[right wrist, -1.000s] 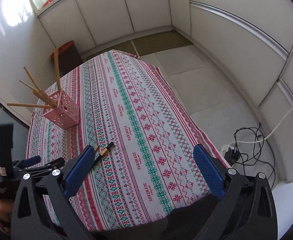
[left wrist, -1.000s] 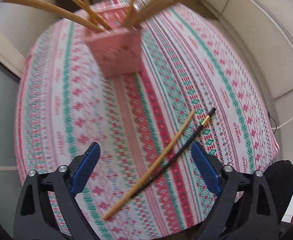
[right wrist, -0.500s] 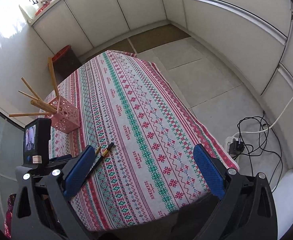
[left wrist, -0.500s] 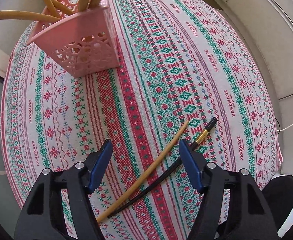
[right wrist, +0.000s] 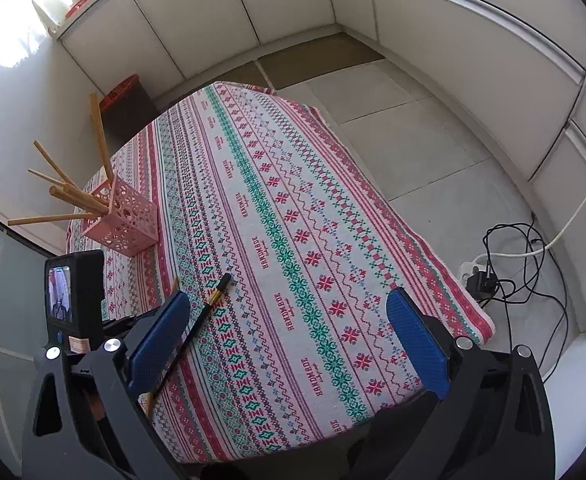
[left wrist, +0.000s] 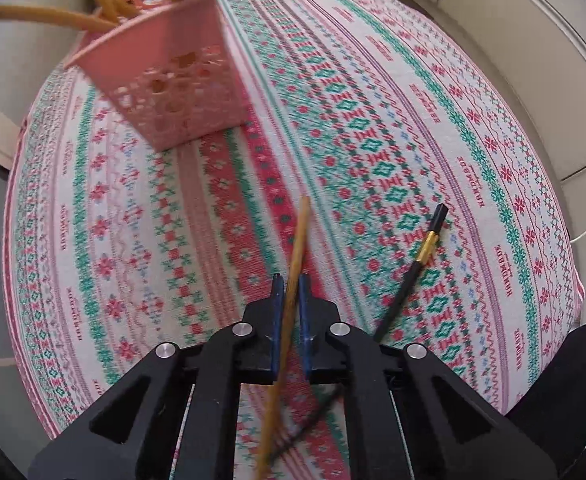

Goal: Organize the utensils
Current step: 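Open both grippers, then grasp the last wooden chopstick with the left gripper, then grasp the last black chopstick with the right gripper while the left gripper holds its chopstick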

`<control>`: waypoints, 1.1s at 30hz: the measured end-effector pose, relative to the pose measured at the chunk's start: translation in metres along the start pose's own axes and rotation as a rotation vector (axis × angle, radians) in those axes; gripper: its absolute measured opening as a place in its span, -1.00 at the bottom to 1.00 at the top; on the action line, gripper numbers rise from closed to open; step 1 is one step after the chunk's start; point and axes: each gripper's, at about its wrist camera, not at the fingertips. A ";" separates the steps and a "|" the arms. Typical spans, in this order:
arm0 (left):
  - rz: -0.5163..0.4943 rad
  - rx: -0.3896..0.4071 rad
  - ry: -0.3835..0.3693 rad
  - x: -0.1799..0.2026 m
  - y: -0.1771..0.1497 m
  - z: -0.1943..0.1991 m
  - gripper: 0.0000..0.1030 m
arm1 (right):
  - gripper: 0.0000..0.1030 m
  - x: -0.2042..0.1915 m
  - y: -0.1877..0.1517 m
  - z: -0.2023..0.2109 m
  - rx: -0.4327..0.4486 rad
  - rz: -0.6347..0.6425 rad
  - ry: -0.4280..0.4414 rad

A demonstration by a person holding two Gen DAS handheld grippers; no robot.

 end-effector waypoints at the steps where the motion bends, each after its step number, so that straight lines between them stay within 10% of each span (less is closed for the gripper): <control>1: 0.017 0.017 -0.001 -0.012 -0.004 0.007 -0.90 | 0.86 -0.007 -0.002 -0.008 -0.018 0.005 -0.003; 13: 0.114 0.341 0.035 -0.074 -0.018 0.139 -0.90 | 0.81 -0.074 -0.038 -0.104 -0.209 -0.001 -0.087; 18: 0.098 0.456 0.095 -0.078 -0.011 0.183 -0.90 | 0.28 -0.092 -0.057 -0.129 -0.326 0.003 -0.112; 26: 0.090 0.529 0.113 -0.072 -0.010 0.215 -0.90 | -0.70 -0.100 -0.054 -0.131 -0.273 0.014 -0.157; 33: 0.095 0.549 0.118 -0.070 -0.015 0.226 -0.90 | -0.86 -0.077 -0.046 -0.115 -0.242 -0.061 -0.072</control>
Point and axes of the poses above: each gripper's, at about its wrist camera, not at the fingertips, and z roughly against the way its jaws point, x to its right, y to its top, and after that the axes turned 14 degrees about x, right-handed
